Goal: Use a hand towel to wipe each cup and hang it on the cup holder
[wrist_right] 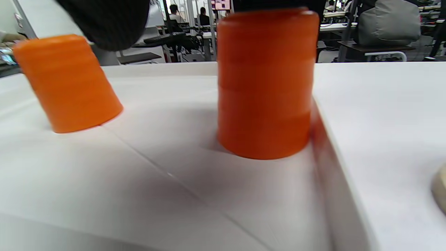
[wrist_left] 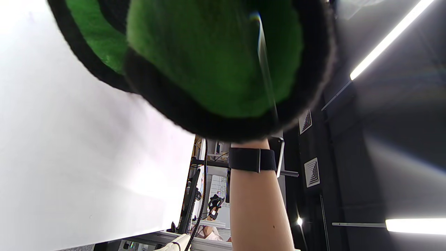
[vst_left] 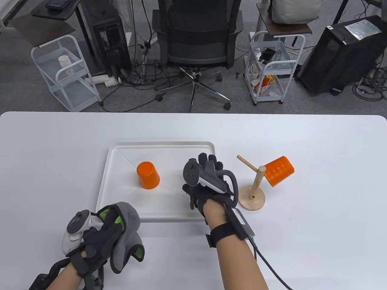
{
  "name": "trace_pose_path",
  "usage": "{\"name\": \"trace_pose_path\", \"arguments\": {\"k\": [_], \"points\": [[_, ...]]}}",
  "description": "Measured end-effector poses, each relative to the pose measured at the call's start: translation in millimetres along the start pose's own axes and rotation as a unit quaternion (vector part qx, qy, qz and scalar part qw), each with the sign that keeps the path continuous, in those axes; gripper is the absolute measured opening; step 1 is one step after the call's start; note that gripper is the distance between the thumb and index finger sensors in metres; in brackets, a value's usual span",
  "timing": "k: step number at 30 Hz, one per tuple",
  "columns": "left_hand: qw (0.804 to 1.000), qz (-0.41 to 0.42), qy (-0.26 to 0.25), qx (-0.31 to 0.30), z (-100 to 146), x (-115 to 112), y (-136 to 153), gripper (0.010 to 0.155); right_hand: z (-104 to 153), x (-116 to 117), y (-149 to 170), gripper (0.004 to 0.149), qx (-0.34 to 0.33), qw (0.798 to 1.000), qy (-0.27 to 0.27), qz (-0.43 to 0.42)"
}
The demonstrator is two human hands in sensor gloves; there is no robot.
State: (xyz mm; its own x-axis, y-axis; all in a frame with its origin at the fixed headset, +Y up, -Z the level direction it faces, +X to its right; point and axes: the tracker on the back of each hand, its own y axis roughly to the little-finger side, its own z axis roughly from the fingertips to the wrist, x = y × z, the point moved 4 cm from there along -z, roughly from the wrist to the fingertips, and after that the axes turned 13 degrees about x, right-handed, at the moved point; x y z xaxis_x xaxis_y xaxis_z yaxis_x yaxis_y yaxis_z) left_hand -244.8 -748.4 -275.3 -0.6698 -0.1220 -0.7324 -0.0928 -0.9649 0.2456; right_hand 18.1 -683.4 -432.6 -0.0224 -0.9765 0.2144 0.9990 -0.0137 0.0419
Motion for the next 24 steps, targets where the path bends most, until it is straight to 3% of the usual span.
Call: {"name": "trace_pose_path", "arguments": {"k": [7,24], "points": [[1.0,0.0,0.004,0.001,-0.7,-1.4,0.5,0.08,-17.8,19.6,16.4,0.079,0.046,0.999,-0.023,-0.013],[1.0,-0.004,0.001,0.0,-1.4,-1.1,0.6,0.079,-19.7,19.6,18.2,0.075,0.048,0.998,0.032,-0.03]]}}
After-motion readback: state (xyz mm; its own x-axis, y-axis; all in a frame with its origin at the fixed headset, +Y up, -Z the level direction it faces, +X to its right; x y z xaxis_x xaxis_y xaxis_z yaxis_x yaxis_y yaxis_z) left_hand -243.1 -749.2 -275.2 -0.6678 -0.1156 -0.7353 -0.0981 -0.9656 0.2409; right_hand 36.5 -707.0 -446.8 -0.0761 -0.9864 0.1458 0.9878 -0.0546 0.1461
